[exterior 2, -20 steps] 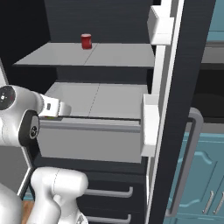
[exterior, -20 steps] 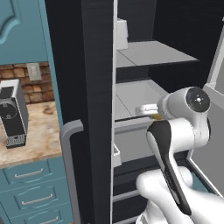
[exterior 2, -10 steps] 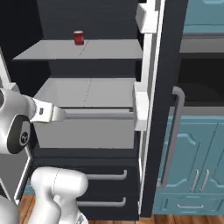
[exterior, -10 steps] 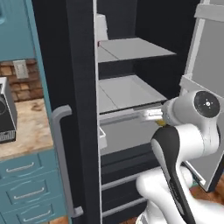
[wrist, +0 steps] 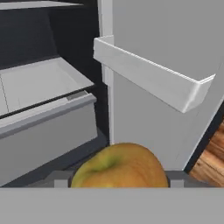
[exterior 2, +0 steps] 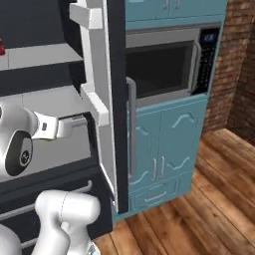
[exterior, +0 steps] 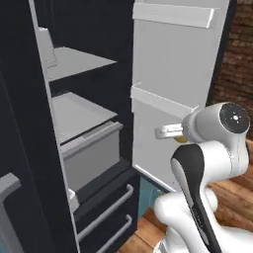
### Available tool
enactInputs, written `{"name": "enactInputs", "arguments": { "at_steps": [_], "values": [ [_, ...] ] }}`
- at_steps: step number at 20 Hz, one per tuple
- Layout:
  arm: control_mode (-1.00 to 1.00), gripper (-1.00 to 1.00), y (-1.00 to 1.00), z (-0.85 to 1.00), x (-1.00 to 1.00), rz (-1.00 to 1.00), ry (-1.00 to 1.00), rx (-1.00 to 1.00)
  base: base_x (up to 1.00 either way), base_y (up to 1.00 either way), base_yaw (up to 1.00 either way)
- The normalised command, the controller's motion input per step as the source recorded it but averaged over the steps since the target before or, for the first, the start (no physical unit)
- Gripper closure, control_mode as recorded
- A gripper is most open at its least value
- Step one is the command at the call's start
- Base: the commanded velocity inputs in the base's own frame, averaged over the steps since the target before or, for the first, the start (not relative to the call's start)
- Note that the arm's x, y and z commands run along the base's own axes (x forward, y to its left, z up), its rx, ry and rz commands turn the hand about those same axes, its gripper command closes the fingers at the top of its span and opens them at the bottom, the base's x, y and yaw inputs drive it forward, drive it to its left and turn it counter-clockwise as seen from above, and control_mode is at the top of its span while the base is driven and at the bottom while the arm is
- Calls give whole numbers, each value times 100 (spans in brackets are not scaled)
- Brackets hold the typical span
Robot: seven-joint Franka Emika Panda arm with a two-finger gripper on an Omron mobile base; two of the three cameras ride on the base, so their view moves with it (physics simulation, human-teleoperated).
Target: Pick the two apples from the fridge and place them on the plate next to the blender to make a fruit smoothie.
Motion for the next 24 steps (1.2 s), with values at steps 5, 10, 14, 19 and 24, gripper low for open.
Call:
{"name": "enactInputs", "arguments": {
  "at_steps": [5,10,14,19,24],
  "values": [
    [100,100,0,0,0,0,0,0,-1,-36,-81],
    [100,100,0,0,0,0,0,0,-1,-47,-79],
    [100,100,0,0,0,0,0,0,0,-59,-75],
    [100,100,0,0,0,0,0,0,0,-60,-75],
    [100,100,0,0,0,0,0,0,0,-45,-74]
  ]
}}
